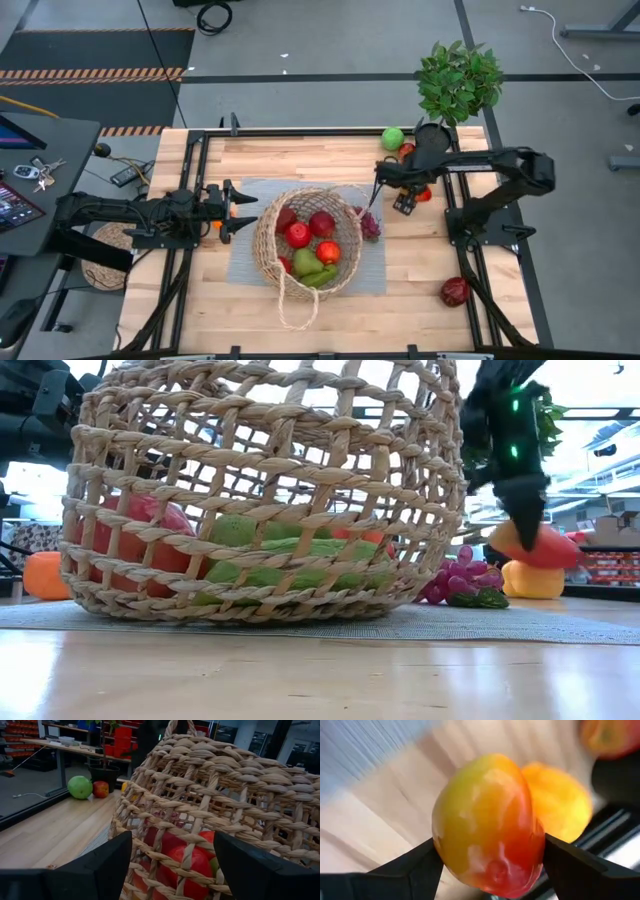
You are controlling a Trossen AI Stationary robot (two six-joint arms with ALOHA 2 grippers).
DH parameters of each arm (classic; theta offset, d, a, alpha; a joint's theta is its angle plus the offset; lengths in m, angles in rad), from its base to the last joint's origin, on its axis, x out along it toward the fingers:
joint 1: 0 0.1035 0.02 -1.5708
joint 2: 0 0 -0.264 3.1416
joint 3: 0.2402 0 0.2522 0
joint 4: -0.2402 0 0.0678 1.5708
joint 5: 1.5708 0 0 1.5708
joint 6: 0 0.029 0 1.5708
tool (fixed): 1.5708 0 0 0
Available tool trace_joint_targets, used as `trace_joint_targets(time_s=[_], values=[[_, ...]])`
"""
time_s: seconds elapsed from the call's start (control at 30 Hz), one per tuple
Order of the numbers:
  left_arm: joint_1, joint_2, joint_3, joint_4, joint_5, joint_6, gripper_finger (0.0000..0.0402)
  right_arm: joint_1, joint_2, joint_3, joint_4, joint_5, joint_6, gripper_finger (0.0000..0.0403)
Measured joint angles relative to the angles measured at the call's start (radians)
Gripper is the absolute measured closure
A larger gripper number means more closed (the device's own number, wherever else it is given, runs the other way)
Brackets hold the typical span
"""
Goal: Build produce basket
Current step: Put the mango into the basket
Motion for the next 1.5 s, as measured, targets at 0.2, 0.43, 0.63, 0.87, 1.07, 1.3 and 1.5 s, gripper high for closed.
trace_joint_targets(time_s=[0.2, 0.43, 0.63, 0.87, 1.07, 1.3, 1.5], values=[[0.0, 0.0, 0.0, 0.0, 0.0, 0.0, 0.0115, 0.035, -0.178, 0.101, 0.14, 0.064, 0.022, 0.0096], [0.0, 0.0, 0.0, 0.0, 0.0, 0.0, 0.0115, 0.116, -0.379, 0.136, 0.558, 0.186, -0.016, 0.0096], [0.0, 0.0, 0.0, 0.0, 0.0, 0.0, 0.0115, 0.197, -0.459, 0.118, 0.925, 0.223, -0.152, 0.0096], [0.0, 0.0, 0.0, 0.0, 0.0, 0.0, 0.0115, 0.284, -0.415, 0.084, 1.216, 0.142, -0.206, 0.0096], [0.0, 0.0, 0.0, 0.0, 0.0, 0.0, 0.0115, 0.381, -0.282, 0.084, 1.479, 0.042, -0.24, 0.0096], [0.0, 0.0, 0.0, 0.0, 0.0, 0.0, 0.0115, 0.49, -0.174, 0.153, 1.419, 0.062, -0.267, 0.0096], [0.0, 0.0, 0.0, -0.001, 0.0, 0.0, 0.0115, 0.588, -0.088, 0.212, 1.293, 0.111, -0.243, 0.0096]])
